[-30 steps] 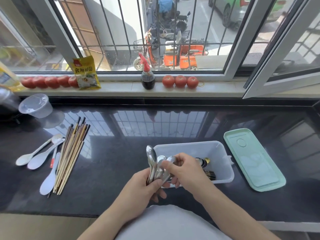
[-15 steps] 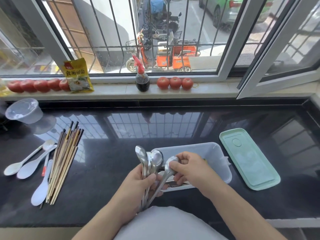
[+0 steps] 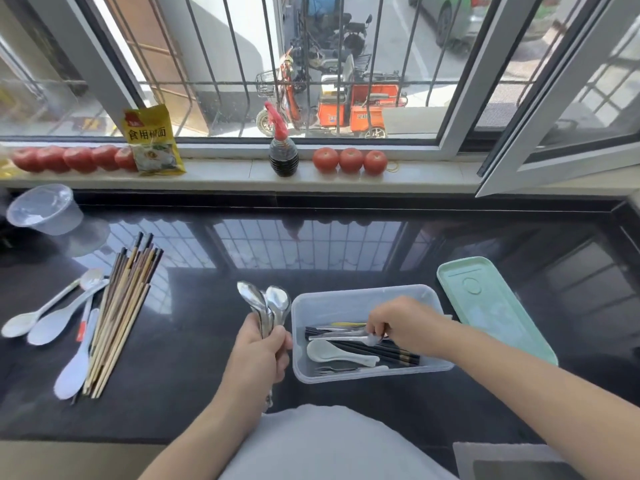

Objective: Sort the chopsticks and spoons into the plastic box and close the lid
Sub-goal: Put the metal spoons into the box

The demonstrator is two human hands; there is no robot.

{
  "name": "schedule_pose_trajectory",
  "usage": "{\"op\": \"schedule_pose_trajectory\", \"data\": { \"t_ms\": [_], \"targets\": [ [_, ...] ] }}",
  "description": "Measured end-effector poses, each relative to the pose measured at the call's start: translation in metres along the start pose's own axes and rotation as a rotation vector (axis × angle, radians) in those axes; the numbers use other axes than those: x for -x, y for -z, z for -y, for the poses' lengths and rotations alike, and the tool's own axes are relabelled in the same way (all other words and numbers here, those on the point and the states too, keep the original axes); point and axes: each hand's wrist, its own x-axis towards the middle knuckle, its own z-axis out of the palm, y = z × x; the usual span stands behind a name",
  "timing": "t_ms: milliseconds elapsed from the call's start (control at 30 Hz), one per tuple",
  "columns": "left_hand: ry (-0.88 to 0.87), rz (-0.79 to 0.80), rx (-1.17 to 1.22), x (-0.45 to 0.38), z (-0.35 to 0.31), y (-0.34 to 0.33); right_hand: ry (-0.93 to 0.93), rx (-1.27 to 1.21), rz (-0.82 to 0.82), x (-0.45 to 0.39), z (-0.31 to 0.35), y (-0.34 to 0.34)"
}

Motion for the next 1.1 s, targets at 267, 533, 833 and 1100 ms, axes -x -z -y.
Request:
{"op": "schedule_pose_trajectory", "data": {
  "t_ms": [267,533,833,1100],
  "targets": [
    [0.009,-0.027,0.012,0.01,0.003,0.009,0.007,0.596,0.136,-0.017,-0.023,-0.013],
    [0.034,0.005,0.016,0.007,0.005,0.0,-0.154,0.605,0.086,-0.013,-0.021,-0.028],
    [0.048,0.048,-0.021,0.005,0.008,-0.001,-0.301,0.685,0.17,-0.016,-0.017,-0.034],
    [0.048,0.06,-0.03,0.007,0.009,-0.001,-0.274,0.754,0.186,-0.024,-0.007,-0.03]
  ]
}}
